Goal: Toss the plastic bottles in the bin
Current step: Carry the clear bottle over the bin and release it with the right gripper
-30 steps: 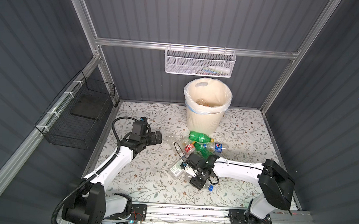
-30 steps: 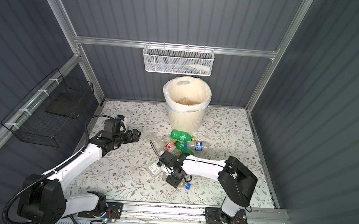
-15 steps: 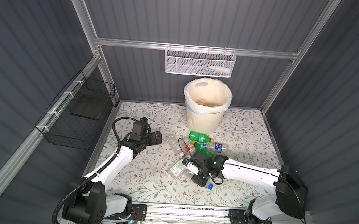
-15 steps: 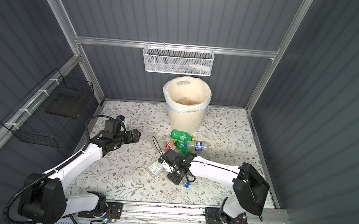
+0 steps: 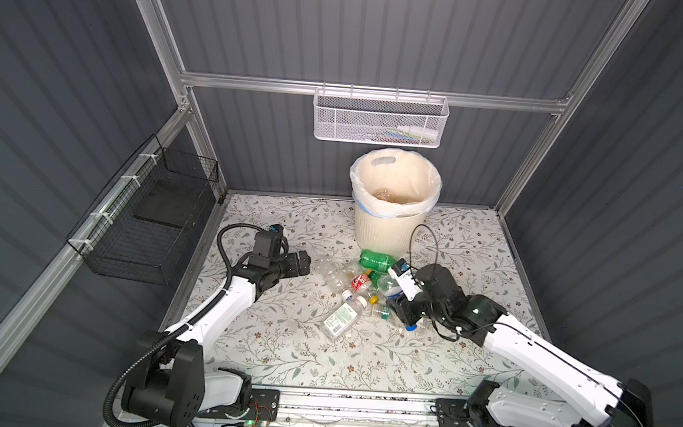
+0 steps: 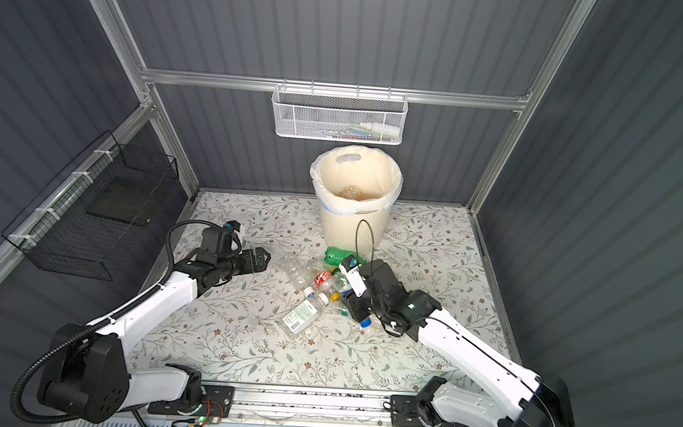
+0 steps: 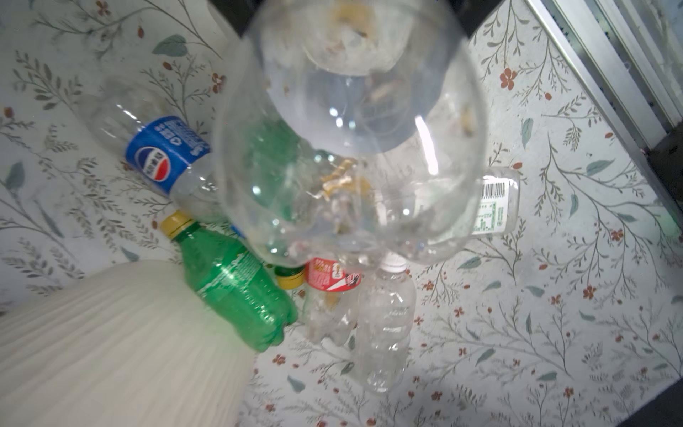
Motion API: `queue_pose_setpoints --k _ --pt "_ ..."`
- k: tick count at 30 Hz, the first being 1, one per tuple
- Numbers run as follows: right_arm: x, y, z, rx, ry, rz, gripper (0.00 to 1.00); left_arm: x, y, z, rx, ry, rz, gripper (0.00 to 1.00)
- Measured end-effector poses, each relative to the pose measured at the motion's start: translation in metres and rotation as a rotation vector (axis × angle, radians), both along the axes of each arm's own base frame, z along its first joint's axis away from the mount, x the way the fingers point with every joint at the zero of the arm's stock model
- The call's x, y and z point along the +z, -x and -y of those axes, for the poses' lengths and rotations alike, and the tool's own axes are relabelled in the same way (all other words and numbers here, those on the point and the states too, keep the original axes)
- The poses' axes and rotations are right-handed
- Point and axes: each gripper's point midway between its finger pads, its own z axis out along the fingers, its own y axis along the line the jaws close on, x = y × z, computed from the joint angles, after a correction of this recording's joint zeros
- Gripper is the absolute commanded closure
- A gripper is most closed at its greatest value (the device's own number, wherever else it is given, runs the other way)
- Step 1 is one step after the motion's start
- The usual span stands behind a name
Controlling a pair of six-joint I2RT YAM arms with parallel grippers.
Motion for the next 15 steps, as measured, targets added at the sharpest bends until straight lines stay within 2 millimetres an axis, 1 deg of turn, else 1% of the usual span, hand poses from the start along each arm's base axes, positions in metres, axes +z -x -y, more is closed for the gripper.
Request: queue_pose_setpoints --k 1,4,9,12,15 --pt "0.010 -0.006 0.005 -0.036 -0.049 0.035 0.48 0.000 0.000 0.002 -0.006 0.006 0.000 0.05" --pt "0.030 -0.018 0.017 -0.116 -0.160 0.125 0.48 -0.001 -0.001 0.006 -0.025 0.024 -0.003 0.05" --pt "0.062 -0.036 0.037 -0.231 -0.292 0.272 0.49 0.005 -0.001 0.011 -0.044 0.046 0.015 0.05" --pt "0.083 -0.043 0.050 -0.284 -0.358 0.363 0.49 0.014 0.000 0.012 -0.051 0.057 0.040 0.05" --pt "0.103 -0.044 0.063 -0.324 -0.412 0.451 0.48 0.025 0.002 0.013 -0.057 0.070 0.076 0.05"
